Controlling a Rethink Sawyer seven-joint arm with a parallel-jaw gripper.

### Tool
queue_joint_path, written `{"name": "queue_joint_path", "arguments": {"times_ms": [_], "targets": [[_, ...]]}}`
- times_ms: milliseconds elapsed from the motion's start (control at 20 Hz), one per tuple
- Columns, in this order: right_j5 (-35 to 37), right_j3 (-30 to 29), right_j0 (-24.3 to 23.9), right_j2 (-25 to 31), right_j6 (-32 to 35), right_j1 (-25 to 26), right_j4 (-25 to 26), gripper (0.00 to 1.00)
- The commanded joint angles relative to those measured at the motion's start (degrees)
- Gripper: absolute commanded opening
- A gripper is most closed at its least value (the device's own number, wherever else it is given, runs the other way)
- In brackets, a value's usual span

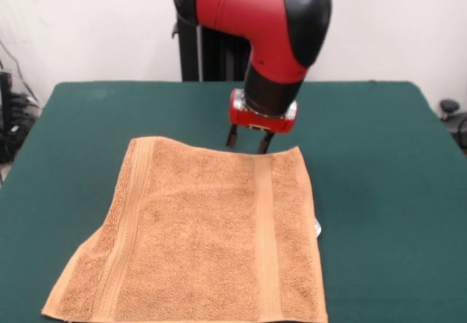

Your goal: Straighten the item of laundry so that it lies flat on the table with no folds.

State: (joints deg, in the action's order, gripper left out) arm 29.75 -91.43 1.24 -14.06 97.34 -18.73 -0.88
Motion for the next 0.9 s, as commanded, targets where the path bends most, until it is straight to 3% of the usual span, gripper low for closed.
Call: {"name": "queue_joint_path", "arguments": {"times_ms": [50, 150, 450, 900], "targets": [[1.9, 4.6, 3.5, 0.8, 16.3, 2.2, -4.6, 1.0], [4.7, 5.8, 3.8, 0.6, 15.9, 1.6, -5.0, 1.0], [2.8, 10.2, 6.5, -0.6, 20.3, 6.6, -7.9, 1.0], [5.8, 12.8, 9.9, -3.4, 21.8, 8.2, -11.3, 1.0]]}}
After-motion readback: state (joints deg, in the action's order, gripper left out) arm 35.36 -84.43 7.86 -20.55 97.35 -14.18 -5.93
